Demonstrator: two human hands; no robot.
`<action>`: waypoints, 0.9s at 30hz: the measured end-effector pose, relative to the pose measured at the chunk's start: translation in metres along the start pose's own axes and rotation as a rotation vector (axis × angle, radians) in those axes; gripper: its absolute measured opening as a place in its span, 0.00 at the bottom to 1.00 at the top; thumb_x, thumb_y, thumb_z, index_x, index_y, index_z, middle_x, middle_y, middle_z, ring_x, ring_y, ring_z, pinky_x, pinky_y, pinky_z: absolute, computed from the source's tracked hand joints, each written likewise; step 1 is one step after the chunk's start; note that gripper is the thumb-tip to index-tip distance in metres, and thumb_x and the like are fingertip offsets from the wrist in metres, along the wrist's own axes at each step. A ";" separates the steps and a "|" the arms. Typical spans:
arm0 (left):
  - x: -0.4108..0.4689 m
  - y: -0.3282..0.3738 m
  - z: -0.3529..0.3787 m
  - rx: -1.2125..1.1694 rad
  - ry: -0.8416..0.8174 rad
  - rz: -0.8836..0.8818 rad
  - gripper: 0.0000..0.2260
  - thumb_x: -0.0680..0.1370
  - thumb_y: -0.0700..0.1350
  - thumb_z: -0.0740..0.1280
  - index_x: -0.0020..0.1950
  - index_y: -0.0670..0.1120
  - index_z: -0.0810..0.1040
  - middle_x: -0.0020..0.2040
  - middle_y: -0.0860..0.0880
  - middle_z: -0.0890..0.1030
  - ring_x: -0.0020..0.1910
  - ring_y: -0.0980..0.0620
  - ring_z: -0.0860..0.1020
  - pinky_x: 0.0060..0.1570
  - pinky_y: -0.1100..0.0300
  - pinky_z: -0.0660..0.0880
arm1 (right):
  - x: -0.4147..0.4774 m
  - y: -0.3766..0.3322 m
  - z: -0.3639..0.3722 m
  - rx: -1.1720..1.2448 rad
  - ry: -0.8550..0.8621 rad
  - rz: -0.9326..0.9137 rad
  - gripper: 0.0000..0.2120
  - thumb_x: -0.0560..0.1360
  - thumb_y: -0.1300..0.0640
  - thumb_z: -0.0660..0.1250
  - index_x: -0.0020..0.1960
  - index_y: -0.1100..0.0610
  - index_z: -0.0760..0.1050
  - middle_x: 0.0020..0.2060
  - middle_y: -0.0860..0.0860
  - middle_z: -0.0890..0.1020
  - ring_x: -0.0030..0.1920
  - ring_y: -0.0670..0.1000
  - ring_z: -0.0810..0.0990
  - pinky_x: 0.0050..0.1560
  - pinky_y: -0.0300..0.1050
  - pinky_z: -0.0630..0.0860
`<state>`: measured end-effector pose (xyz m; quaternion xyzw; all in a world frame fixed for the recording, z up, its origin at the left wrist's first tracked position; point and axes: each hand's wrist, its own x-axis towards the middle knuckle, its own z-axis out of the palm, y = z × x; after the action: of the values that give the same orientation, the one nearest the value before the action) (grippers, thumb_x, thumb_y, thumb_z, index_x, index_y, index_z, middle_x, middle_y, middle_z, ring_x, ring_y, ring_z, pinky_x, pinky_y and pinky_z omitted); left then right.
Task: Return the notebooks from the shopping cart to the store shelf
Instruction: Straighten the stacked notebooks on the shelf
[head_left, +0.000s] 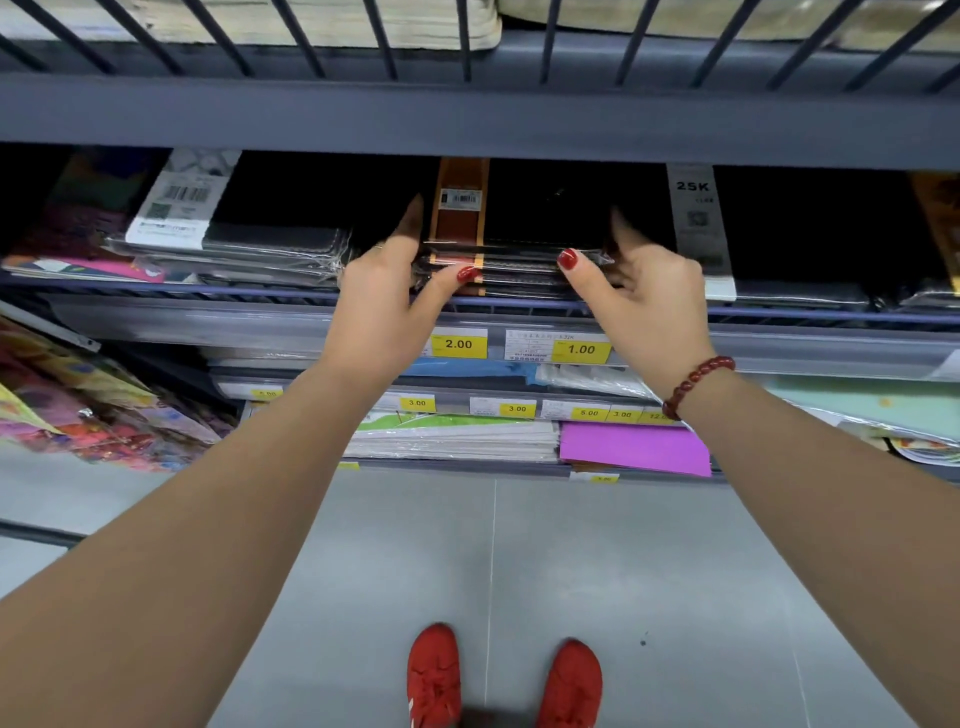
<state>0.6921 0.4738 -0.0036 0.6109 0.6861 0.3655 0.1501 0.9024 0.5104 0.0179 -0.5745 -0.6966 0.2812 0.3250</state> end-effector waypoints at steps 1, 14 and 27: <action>0.000 0.001 0.000 0.034 0.014 -0.001 0.24 0.78 0.50 0.66 0.69 0.39 0.69 0.44 0.44 0.81 0.40 0.51 0.79 0.45 0.56 0.76 | 0.001 0.003 0.000 -0.026 0.000 -0.013 0.33 0.72 0.37 0.62 0.69 0.58 0.69 0.33 0.56 0.82 0.35 0.50 0.81 0.40 0.46 0.80; -0.012 0.022 0.001 0.036 0.117 -0.032 0.15 0.78 0.46 0.66 0.59 0.36 0.73 0.45 0.50 0.78 0.43 0.48 0.80 0.45 0.58 0.75 | -0.002 0.012 -0.002 -0.072 0.015 -0.205 0.21 0.77 0.46 0.63 0.61 0.61 0.76 0.31 0.53 0.79 0.33 0.49 0.78 0.38 0.47 0.79; -0.055 0.022 -0.053 0.242 -0.097 0.237 0.21 0.78 0.43 0.66 0.70 0.42 0.69 0.69 0.44 0.70 0.68 0.48 0.68 0.67 0.56 0.66 | -0.039 -0.007 -0.033 -0.285 -0.098 -0.361 0.33 0.73 0.48 0.67 0.73 0.56 0.59 0.63 0.55 0.70 0.64 0.55 0.69 0.62 0.49 0.68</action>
<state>0.6851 0.4044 0.0341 0.7179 0.6403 0.2654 0.0641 0.9288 0.4717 0.0388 -0.4662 -0.8358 0.1449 0.2514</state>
